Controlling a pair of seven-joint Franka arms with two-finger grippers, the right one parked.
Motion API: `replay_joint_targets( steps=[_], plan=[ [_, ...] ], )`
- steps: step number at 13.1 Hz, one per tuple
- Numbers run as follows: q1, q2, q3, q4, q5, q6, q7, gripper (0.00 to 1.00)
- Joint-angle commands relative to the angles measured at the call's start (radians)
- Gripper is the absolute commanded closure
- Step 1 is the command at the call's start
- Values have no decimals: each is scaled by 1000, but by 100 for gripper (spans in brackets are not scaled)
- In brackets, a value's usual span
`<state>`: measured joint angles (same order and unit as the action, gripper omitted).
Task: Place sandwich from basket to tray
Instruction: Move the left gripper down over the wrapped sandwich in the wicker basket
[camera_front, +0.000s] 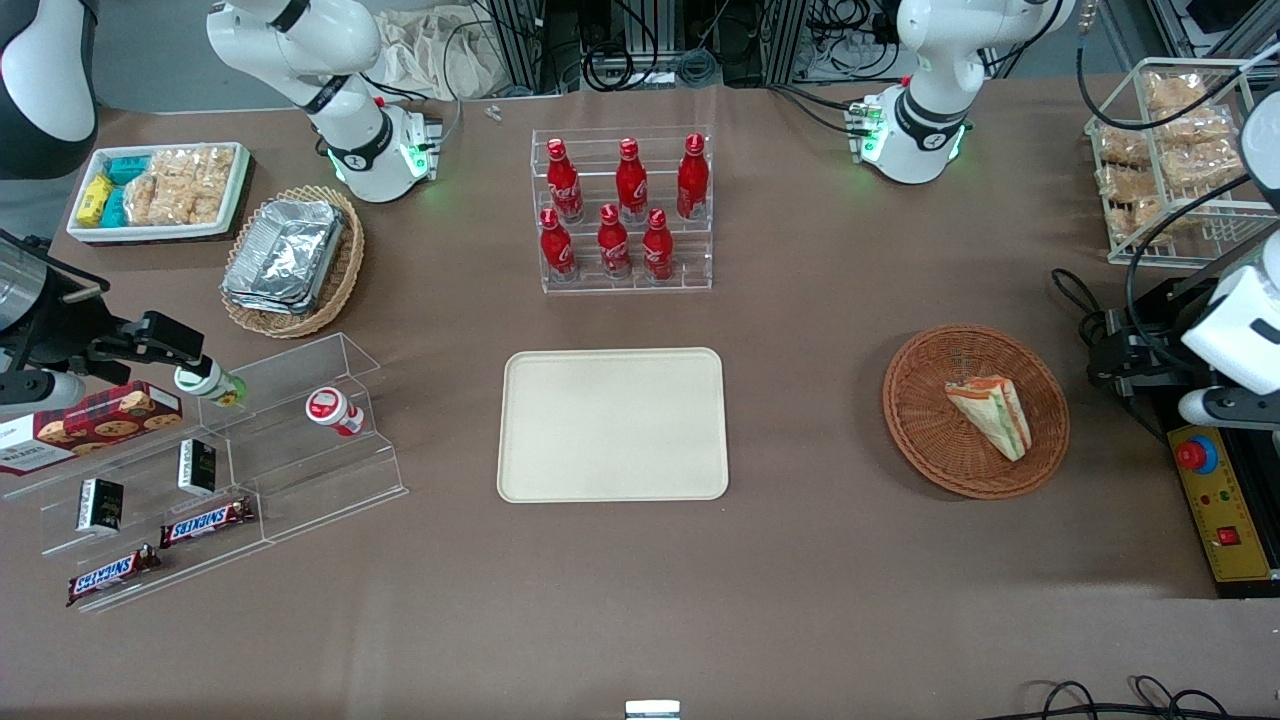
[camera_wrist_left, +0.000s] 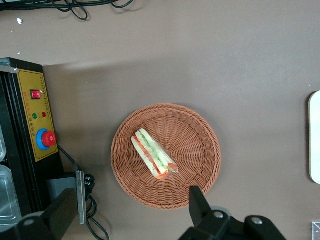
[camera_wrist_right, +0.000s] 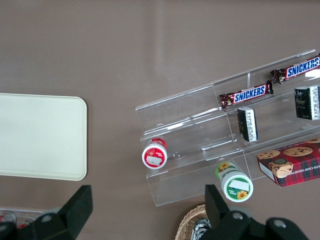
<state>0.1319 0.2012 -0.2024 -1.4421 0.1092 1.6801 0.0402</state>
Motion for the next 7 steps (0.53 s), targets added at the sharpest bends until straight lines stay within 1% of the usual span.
replay_joint_targets(
  steps=[1, 3, 4, 5, 7],
  plan=[
    [-14, -16, -5, -23, 18, 3, -69, 0],
    [-14, -8, -6, -18, 4, 4, -74, 0],
    [-14, 1, -5, -18, -15, 4, -98, 0],
    [-8, 9, -2, -33, -28, 7, -196, 0],
    [-14, 15, -3, -92, -23, 65, -345, 0]
  ],
)
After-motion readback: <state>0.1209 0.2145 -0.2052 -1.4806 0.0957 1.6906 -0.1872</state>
